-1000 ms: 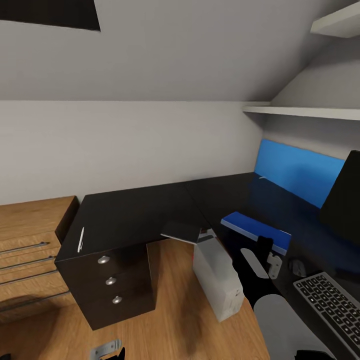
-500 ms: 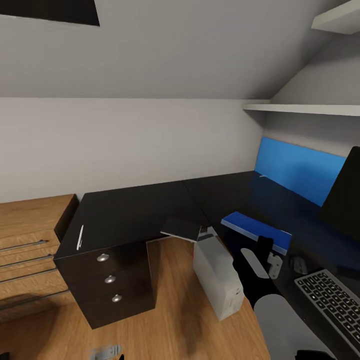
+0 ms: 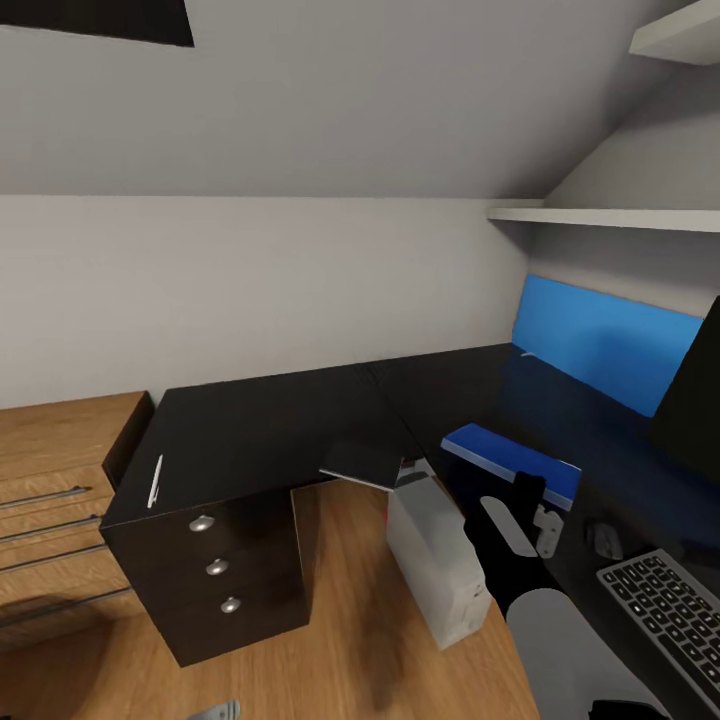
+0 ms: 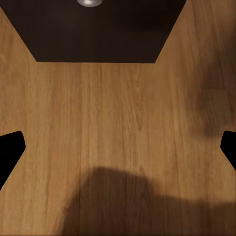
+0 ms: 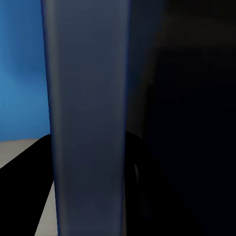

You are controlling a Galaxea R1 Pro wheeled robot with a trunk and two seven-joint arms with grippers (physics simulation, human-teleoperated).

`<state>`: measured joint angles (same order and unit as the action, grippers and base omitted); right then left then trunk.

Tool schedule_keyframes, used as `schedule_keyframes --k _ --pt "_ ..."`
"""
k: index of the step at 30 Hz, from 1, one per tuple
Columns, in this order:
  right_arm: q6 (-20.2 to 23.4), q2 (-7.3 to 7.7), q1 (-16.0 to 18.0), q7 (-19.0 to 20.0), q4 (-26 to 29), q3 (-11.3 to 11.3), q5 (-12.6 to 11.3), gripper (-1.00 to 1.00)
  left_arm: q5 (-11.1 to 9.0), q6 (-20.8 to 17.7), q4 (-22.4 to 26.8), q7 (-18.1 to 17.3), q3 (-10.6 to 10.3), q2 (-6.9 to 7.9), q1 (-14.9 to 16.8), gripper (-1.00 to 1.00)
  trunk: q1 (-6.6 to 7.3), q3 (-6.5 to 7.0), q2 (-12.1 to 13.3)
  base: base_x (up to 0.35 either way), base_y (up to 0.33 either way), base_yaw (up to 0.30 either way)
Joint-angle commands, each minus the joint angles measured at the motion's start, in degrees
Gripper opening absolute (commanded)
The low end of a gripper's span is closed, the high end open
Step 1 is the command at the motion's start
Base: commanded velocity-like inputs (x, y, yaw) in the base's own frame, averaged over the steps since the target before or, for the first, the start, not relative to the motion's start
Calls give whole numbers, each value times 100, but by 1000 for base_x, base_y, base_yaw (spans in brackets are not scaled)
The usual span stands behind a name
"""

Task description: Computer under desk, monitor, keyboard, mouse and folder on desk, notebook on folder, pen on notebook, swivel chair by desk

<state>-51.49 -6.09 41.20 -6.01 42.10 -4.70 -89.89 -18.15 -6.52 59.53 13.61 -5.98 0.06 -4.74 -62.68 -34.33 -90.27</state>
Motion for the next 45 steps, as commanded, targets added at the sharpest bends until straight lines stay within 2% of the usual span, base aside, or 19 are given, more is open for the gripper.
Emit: schedule_keyframes --k 1,28,45 --pt "-1 -5 2 -58 7 -13 51 -100 -39 -25 15 38 -13 3 -1 100 0 -5 -3 9 0 0" --pt "-10 17 -15 -59 21 -15 63 -100 -39 -25 15 18 -13 3 -1 100 0 -30 -3 1 0 -34" --pt "73 29 -15 -108 34 -5 78 -100 -48 -25 15 10 -9 8 -1 100 0 -30 -3 74 0 0"
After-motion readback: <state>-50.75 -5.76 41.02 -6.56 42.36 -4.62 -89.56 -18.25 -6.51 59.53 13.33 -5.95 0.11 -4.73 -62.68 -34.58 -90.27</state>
